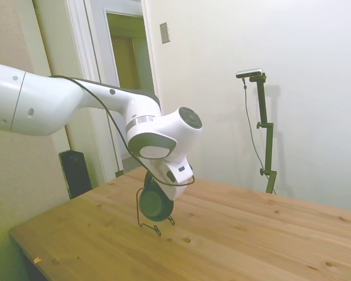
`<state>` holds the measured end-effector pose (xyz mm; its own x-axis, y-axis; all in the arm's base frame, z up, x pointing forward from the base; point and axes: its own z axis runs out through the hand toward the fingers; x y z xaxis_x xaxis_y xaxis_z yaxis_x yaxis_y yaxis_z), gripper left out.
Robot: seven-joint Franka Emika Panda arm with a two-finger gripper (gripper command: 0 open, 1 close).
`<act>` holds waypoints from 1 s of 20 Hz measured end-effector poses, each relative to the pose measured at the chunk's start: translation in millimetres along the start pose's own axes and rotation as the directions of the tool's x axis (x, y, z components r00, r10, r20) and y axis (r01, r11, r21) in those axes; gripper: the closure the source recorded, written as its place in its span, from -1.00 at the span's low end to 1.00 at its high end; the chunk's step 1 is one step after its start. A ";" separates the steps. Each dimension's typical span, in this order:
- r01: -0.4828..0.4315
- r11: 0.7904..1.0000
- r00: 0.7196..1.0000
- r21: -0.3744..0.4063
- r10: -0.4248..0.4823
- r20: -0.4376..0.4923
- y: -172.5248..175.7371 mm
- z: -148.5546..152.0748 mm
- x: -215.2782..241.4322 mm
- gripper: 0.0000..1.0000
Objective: Load the bowl
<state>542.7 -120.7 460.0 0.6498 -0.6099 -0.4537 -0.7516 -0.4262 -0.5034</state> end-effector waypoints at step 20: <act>0.002 1.000 0.999 0.011 -0.003 0.048 -13.2 39.8 2.3 1.00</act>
<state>558.6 -89.9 436.3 0.6564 -0.5763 -0.4868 -0.7489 -0.4204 -0.5122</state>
